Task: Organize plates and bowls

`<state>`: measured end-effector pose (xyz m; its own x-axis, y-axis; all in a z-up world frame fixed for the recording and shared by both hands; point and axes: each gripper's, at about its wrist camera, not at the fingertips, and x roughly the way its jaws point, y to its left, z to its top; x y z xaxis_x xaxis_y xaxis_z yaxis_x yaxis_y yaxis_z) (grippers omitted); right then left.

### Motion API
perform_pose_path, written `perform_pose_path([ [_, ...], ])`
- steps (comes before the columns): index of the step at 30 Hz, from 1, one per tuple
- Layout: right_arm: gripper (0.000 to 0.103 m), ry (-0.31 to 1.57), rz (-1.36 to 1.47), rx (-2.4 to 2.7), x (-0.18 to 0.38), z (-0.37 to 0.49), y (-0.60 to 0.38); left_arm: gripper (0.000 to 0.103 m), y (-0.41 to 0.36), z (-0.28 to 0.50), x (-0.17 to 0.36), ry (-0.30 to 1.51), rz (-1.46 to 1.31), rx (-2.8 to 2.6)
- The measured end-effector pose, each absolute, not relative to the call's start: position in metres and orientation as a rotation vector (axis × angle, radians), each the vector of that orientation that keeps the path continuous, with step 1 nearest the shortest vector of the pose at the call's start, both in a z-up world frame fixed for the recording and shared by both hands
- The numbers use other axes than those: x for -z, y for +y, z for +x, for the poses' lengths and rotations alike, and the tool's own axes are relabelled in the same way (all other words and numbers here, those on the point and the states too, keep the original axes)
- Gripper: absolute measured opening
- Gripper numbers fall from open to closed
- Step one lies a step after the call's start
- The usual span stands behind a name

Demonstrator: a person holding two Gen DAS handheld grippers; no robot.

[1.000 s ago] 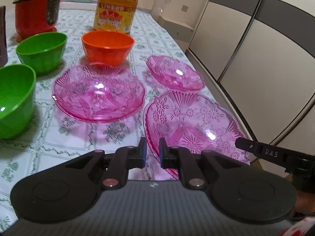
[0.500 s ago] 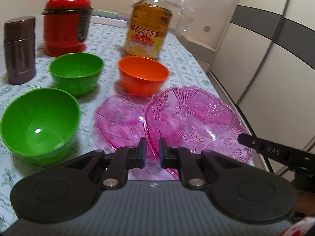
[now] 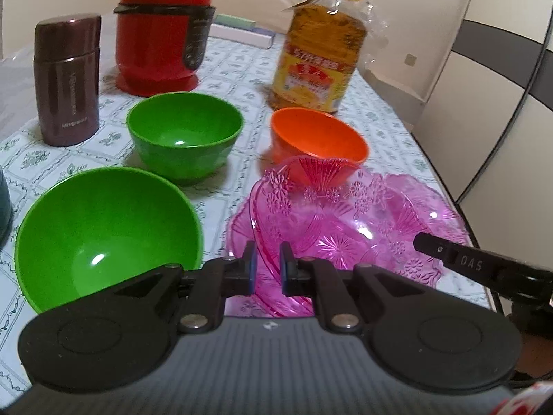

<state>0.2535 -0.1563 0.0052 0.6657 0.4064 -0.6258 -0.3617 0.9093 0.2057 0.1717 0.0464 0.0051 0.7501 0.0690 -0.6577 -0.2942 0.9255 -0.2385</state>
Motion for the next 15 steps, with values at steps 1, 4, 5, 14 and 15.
perform_pose_path([
  [1,0.010,0.722,0.059,-0.439,-0.003,0.256,-0.153,0.011,0.048,0.173,-0.003,0.702,-0.342,-0.207],
  [4,0.010,0.722,0.039,-0.451,0.002,0.262,-0.147,0.012,0.049,0.176,0.001,0.712,-0.338,-0.219],
  [5,0.010,0.724,0.033,-0.454,0.004,0.264,-0.145,0.012,0.049,0.178,0.003,0.715,-0.333,-0.223],
  [14,0.010,0.738,0.011,-0.469,0.018,0.271,-0.137,0.012,0.052,0.180,0.014,0.739,-0.334,-0.239],
  [15,0.010,0.735,0.008,-0.470,0.019,0.271,-0.137,0.012,0.052,0.180,0.014,0.740,-0.333,-0.239],
])
